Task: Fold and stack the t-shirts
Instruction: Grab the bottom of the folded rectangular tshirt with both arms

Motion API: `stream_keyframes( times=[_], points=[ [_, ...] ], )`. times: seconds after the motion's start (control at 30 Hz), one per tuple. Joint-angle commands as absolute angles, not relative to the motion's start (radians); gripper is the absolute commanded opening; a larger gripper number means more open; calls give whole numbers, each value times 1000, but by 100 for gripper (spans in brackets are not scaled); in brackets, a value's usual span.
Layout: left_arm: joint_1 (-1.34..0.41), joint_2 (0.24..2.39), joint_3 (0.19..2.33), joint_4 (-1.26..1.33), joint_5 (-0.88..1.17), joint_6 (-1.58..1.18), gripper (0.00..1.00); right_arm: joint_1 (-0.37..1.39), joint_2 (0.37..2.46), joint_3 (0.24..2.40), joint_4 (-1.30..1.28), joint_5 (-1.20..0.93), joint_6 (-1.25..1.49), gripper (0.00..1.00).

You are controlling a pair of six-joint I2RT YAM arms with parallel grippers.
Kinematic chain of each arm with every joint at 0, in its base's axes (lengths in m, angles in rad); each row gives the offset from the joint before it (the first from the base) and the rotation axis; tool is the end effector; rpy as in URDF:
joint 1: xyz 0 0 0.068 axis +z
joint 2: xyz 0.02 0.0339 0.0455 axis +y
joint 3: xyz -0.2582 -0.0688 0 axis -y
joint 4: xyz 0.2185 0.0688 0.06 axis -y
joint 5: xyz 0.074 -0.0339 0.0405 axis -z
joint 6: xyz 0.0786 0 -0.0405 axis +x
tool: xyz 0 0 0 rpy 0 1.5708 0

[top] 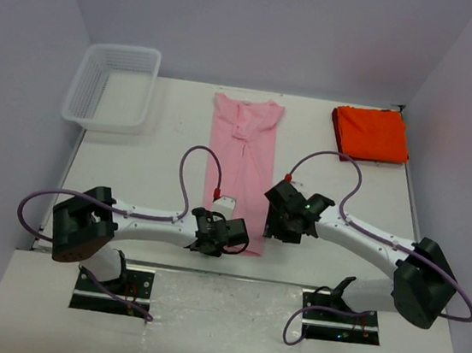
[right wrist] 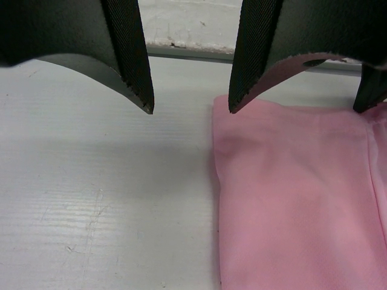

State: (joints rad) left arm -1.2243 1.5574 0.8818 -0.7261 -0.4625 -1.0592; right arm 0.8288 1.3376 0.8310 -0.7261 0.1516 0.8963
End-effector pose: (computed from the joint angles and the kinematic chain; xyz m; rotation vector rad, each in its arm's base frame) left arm 0.1175 -0.2222 0.1396 0.1659 2.6472 0.0554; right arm 0.1647 0.1621 0.1680 0.1307 2.7964 0.2246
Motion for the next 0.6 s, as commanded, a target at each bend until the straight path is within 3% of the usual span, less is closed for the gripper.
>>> stream_keyframes(
  times=[0.0,0.27,0.37,0.47,0.57],
  points=[
    [-1216,1572,908,-741,-520,-1066,40,824,1307,827,-726,149,888,54],
    [-1216,1606,891,-756,-545,-1097,34,822,1322,821,-709,130,881,54],
    [-1216,1601,871,-752,-548,-1108,26,822,1327,824,-709,129,879,54],
    [-1216,1589,851,-747,-546,-1120,11,821,1341,828,-709,129,877,54],
    [-1216,1577,841,-747,-543,-1121,4,822,1362,834,-703,124,876,54]
  ],
)
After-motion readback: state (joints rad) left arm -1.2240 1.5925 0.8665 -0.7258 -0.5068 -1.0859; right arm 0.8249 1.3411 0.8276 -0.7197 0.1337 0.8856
